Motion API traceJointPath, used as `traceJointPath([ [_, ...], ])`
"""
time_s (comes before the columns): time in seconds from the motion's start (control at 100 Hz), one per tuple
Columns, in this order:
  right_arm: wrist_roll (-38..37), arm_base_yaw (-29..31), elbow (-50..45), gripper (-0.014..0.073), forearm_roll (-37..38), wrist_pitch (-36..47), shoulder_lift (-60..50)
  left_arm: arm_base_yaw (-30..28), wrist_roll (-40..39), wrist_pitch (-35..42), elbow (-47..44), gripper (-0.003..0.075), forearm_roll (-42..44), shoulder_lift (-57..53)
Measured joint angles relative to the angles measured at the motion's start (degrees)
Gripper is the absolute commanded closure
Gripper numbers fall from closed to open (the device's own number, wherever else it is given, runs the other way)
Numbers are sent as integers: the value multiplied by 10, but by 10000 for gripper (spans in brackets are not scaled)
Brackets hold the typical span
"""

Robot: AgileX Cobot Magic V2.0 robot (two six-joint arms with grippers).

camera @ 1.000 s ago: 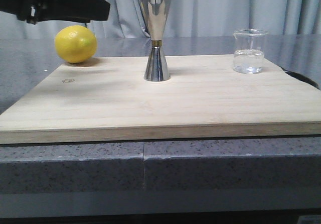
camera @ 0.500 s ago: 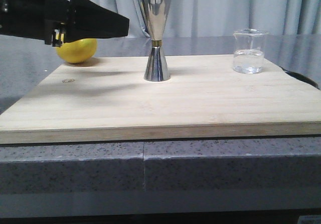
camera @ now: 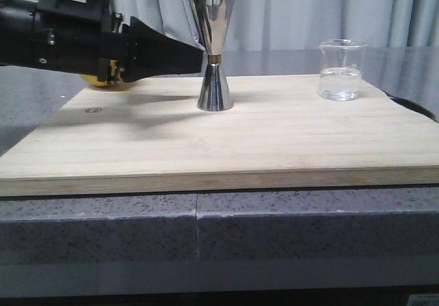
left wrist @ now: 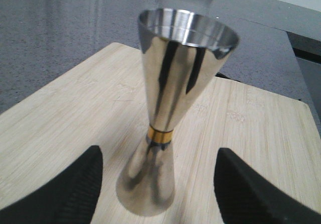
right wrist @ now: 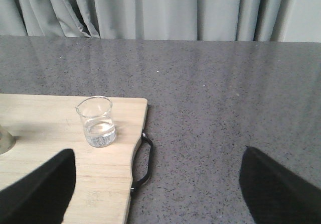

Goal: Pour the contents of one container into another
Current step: 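Reach the left gripper toward the steel jigger and close around its waist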

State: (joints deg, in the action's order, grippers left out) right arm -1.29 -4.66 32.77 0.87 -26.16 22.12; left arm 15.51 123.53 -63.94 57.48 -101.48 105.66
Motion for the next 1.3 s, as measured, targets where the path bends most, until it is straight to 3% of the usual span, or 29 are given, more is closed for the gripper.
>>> traceJointPath([
  [0.44, 0, 0, 0, -5, 0, 2, 0, 40, 4, 0, 67, 283, 0, 58],
  [1.13, 0, 0, 0, -5, 0, 2, 0, 44, 5, 0, 71, 284, 0, 58],
  [1.3, 0, 0, 0, -5, 0, 2, 0, 44, 5, 0, 71, 375, 0, 58],
])
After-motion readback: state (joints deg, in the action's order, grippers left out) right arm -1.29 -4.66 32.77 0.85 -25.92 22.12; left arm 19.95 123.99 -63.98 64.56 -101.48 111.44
